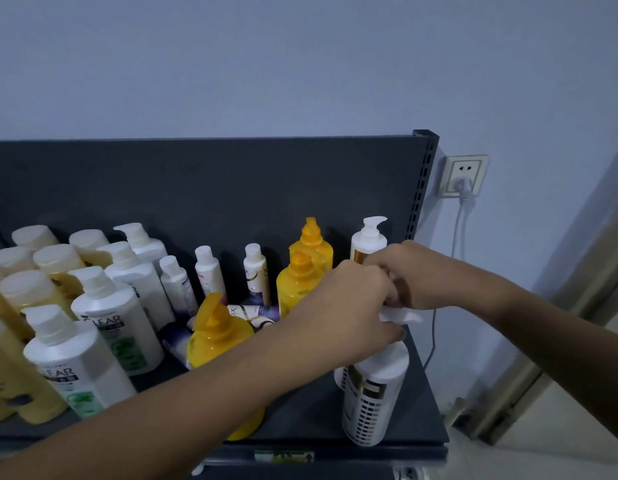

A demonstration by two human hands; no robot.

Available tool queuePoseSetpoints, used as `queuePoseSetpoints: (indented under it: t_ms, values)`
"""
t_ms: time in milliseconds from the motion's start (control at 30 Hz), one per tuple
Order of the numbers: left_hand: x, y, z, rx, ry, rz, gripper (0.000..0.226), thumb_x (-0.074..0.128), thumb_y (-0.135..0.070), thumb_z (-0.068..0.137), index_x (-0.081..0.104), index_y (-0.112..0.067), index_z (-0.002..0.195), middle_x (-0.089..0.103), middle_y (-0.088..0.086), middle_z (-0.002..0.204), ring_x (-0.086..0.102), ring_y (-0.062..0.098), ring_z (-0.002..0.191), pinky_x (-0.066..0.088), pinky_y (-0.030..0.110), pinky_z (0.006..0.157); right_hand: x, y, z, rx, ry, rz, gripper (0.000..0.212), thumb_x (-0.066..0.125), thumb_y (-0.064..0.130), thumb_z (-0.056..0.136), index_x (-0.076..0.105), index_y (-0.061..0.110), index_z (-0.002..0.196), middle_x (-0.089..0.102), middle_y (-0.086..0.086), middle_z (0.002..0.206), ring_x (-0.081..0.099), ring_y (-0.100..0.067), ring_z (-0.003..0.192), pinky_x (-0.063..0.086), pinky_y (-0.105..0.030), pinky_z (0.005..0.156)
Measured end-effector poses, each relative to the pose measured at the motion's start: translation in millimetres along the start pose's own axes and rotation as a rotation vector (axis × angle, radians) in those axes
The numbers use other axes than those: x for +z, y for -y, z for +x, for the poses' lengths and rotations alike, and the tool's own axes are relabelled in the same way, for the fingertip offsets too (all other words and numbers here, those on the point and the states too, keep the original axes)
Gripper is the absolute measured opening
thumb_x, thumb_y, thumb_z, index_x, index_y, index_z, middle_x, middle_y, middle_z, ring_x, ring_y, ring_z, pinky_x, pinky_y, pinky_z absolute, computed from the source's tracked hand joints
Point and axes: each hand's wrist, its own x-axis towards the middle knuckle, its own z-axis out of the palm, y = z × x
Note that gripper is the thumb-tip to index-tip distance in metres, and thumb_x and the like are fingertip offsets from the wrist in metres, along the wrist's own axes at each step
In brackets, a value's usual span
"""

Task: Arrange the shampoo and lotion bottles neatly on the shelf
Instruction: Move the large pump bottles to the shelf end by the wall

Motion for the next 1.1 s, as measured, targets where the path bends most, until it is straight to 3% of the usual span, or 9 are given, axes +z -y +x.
queuePoseSetpoints:
  t_ms: [100, 167, 233, 433, 567, 700, 800, 933, 1100]
  values:
    - [-5, 0, -3, -0.012, 0.034, -0.041, 0.033, 0.08, -0.04, 0.084, 0.076, -0.016, 0.106, 0.066, -0.005, 0.085, 0.059, 0.01, 0.074, 0.041, 0.016, 0.057, -10, 2, 2, 0.048, 0.056, -0.008, 0.029, 0.079, 0.019, 0.082, 0.064, 0.043, 0.087, 0.075, 0.007, 0.081, 0.068, -0.007, 0.074, 0.055, -0.028, 0.067]
    - [-18, 7, -12, -0.075, 0.061, -0.052, 0.044, 0.084, -0.041, 0.081, 0.074, -0.019, 0.117, 0.074, -0.003, 0.1, 0.068, 0.011, 0.09, 0.058, 0.027, 0.076, -18, 4, 3, 0.073, 0.003, -0.037, 0.017, 0.078, 0.03, 0.086, 0.069, 0.036, 0.1, 0.076, 0.01, 0.086, 0.067, -0.005, 0.077, 0.05, -0.021, 0.066]
    - [-40, 25, -27, -0.157, 0.031, -0.021, 0.036, 0.086, -0.039, 0.079, 0.076, -0.022, 0.11, 0.075, -0.006, 0.099, 0.071, 0.007, 0.092, 0.061, 0.032, 0.084, -28, 11, 2, 0.062, -0.103, -0.074, 0.019, 0.074, 0.044, 0.087, 0.07, 0.037, 0.104, 0.073, 0.015, 0.085, 0.066, -0.002, 0.078, 0.051, -0.02, 0.068]
    - [-112, 122, -94, -0.457, -0.152, 0.086, 0.017, 0.088, -0.031, 0.077, 0.074, -0.032, 0.085, 0.072, -0.019, 0.076, 0.069, -0.008, 0.07, 0.051, 0.011, 0.069, -44, 73, 12, -0.108, -0.124, 0.072, 0.03, 0.074, 0.05, 0.084, 0.074, 0.033, 0.109, 0.074, 0.016, 0.086, 0.068, 0.004, 0.079, 0.056, -0.022, 0.072]
    - [-123, 176, -128, -0.621, -0.173, 0.125, 0.016, 0.088, -0.027, 0.079, 0.073, -0.026, 0.085, 0.073, -0.012, 0.083, 0.069, -0.001, 0.079, 0.047, 0.013, 0.068, -19, 128, 29, -0.203, -0.002, 0.095, 0.041, 0.075, 0.051, 0.086, 0.069, 0.03, 0.12, 0.075, 0.012, 0.095, 0.067, 0.003, 0.079, 0.052, -0.012, 0.067]
    - [-125, 194, -142, -0.614, -0.155, 0.105, 0.015, 0.084, -0.028, 0.083, 0.073, -0.027, 0.093, 0.07, -0.016, 0.086, 0.064, -0.009, 0.079, 0.045, 0.01, 0.066, 18, 169, 47, -0.292, 0.083, 0.0, 0.061, 0.077, 0.049, 0.084, 0.055, 0.031, 0.138, 0.061, 0.012, 0.097, 0.056, -0.002, 0.085, 0.05, -0.027, 0.077]
    - [-118, 202, -143, -0.544, -0.122, 0.124, 0.014, 0.082, -0.03, 0.085, 0.073, -0.029, 0.095, 0.069, -0.018, 0.085, 0.065, -0.006, 0.081, 0.057, 0.022, 0.076, 34, 179, 59, -0.278, -0.017, -0.042, 0.045, 0.073, 0.048, 0.087, 0.06, 0.036, 0.128, 0.054, 0.01, 0.099, 0.055, -0.012, 0.096, 0.047, -0.029, 0.078]
    - [-101, 210, -140, -0.482, -0.038, 0.142, 0.019, 0.078, -0.032, 0.087, 0.075, -0.025, 0.104, 0.073, -0.009, 0.096, 0.069, 0.008, 0.093, 0.057, 0.028, 0.083, 47, 181, 60, -0.215, -0.04, -0.008, 0.032, 0.071, 0.048, 0.089, 0.065, 0.034, 0.118, 0.06, 0.008, 0.098, 0.055, -0.006, 0.085, 0.05, -0.029, 0.076]
    - [-86, 220, -140, -0.433, 0.058, 0.224, 0.019, 0.073, -0.031, 0.088, 0.075, -0.02, 0.103, 0.072, 0.001, 0.095, 0.067, 0.018, 0.091, 0.059, 0.039, 0.082, 44, 181, 53, -0.092, -0.143, 0.012, 0.022, 0.078, 0.032, 0.085, 0.077, 0.028, 0.106, 0.053, 0.014, 0.059, 0.054, 0.001, 0.059, 0.038, -0.012, 0.053]
